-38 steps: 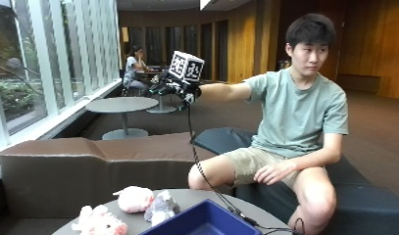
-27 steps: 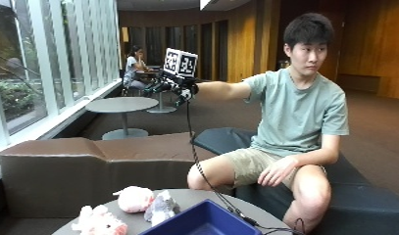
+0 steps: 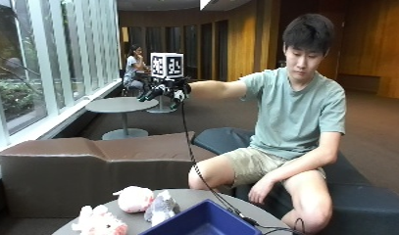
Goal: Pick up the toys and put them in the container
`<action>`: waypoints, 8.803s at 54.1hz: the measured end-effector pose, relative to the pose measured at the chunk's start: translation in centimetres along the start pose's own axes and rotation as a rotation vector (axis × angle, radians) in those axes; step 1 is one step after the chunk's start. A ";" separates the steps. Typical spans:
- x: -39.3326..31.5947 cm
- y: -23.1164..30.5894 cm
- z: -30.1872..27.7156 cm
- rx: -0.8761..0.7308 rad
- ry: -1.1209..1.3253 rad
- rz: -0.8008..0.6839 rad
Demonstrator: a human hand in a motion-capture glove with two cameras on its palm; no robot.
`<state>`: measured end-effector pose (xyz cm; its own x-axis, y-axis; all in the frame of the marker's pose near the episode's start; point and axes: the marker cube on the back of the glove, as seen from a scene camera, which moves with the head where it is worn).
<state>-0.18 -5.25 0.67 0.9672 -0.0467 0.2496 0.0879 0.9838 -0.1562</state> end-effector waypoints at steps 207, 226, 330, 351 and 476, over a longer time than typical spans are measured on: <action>-8.0 -11.1 17.8 -0.293 -0.105 0.030; -6.5 -8.2 35.2 -0.484 0.038 0.062; -25.4 -10.8 7.6 0.071 -0.054 -0.172; -25.6 -10.8 7.6 -0.173 -0.150 -0.208; -6.5 -21.0 6.9 0.045 -0.033 -0.058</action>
<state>-10.00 -24.45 8.90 0.9523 -0.0992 0.2885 0.1323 0.9864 -0.0978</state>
